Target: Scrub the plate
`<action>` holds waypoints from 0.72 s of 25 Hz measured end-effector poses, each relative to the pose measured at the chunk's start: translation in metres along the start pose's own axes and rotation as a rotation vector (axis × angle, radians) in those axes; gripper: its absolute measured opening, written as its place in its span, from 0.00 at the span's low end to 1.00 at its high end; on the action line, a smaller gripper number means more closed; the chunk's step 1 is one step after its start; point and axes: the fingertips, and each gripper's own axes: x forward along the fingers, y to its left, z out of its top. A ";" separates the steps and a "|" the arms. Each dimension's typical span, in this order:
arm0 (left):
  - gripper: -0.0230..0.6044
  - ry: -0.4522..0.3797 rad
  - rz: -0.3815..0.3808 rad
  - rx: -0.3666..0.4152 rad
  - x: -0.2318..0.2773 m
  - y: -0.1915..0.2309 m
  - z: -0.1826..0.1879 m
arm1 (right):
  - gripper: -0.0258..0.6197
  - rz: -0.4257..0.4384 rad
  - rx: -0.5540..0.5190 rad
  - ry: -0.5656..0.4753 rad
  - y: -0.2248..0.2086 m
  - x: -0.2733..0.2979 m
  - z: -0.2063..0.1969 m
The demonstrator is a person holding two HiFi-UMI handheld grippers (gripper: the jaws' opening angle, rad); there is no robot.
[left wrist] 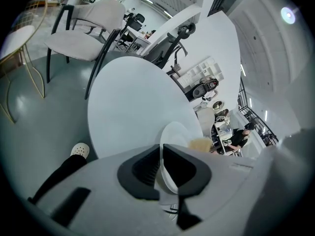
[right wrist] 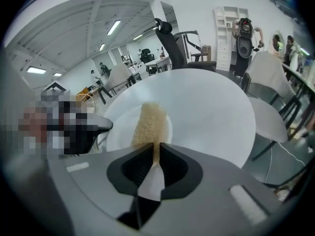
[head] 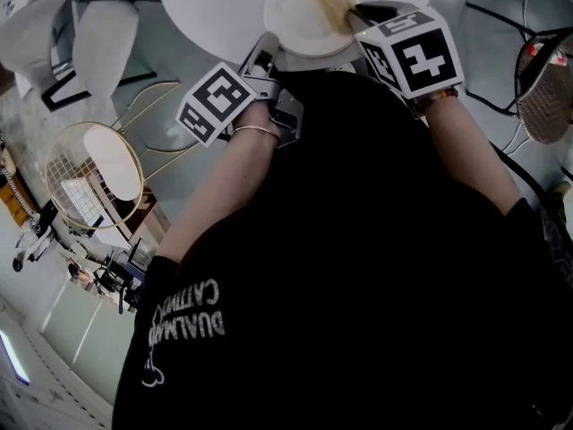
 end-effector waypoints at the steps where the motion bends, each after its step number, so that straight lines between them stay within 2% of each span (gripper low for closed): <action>1: 0.07 -0.002 0.000 0.002 0.000 0.000 0.000 | 0.11 -0.019 -0.004 -0.009 -0.005 -0.001 0.002; 6: 0.07 -0.014 0.000 -0.003 0.001 0.001 0.002 | 0.11 -0.063 0.009 -0.029 -0.022 -0.006 0.007; 11: 0.07 -0.019 0.000 -0.005 0.000 0.001 0.003 | 0.11 -0.063 0.031 -0.071 -0.026 -0.009 0.018; 15: 0.07 -0.024 -0.010 -0.011 0.000 -0.002 0.003 | 0.11 -0.135 0.036 -0.061 -0.047 -0.019 0.016; 18: 0.07 -0.036 -0.012 -0.017 -0.001 -0.004 0.004 | 0.11 -0.138 0.051 -0.127 -0.045 -0.031 0.033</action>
